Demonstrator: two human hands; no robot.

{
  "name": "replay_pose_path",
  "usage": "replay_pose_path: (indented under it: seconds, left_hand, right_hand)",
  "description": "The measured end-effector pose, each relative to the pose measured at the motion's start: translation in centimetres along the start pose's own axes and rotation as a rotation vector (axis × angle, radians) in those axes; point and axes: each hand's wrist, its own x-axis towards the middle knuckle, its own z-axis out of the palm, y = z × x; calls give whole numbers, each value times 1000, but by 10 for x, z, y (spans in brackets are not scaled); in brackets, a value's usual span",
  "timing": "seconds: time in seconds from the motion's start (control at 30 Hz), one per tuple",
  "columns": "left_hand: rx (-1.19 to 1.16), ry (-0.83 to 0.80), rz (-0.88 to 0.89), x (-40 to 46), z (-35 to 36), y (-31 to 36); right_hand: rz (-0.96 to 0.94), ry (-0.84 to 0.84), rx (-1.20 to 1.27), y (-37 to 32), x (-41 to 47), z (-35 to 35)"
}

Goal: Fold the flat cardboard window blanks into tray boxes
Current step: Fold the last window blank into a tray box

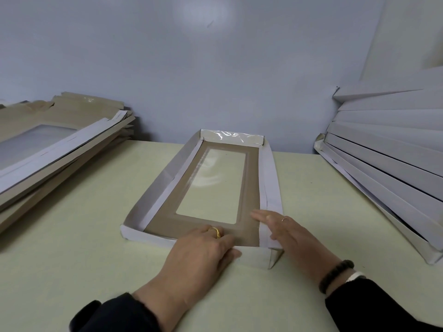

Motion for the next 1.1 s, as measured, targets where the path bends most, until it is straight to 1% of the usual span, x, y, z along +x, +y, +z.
replay_pose_path:
  seconds: [0.03, 0.07, 0.17, 0.23, 0.3, 0.37, 0.47, 0.57, 0.63, 0.67, 0.7, 0.77, 0.87, 1.0, 1.1]
  left_hand:
    - [-15, -17, -6, 1, -1, 0]
    - [-37, -25, -15, 0, -1, 0]
    - [-139, -109, -58, 1, 0, 0]
    - [-186, -98, -87, -4, 6, -1]
    - [-185, -88, -77, -3, 6, 0]
    - [-187, -119, -82, -3, 6, -1]
    - [-115, -36, -39, 1, 1, 0]
    - [-134, -96, -76, -3, 4, -1]
    - [-126, -111, -80, -1, -2, 0]
    - [-114, -155, -84, 0, -5, 1]
    - [-115, -142, -84, -1, -5, 2]
    - [-64, -64, -43, 0, -3, 1]
    - [-13, -46, -41, -2, -4, 2]
    - [-50, -83, -79, -2, -6, 2]
    - [-99, -151, -95, 0, -9, 1]
  right_hand:
    - [56, -2, 77, 1, 1, -2]
    - [83, -16, 87, 2, 3, -2]
    - [77, -39, -12, 5, 10, 1]
    - [36, 4, -99, 4, 13, 2]
    - [-18, 31, -180, 3, 11, 2]
    - [-51, 39, -224, 1, 8, 1]
    - [-124, 30, -203, -9, 5, -1]
    - [-212, -52, -241, -18, -1, -1]
    - [-250, -62, -295, -19, -5, -1]
    - [-247, -48, -312, -18, -7, -2]
    - [-235, -25, -309, -17, -9, -4]
    - [-220, -1, -276, -17, -13, -6]
    - [-229, -15, -265, -22, -15, -7]
    - [-247, -13, -242, -29, -18, -2]
    - [-252, -48, -327, -33, -20, 2]
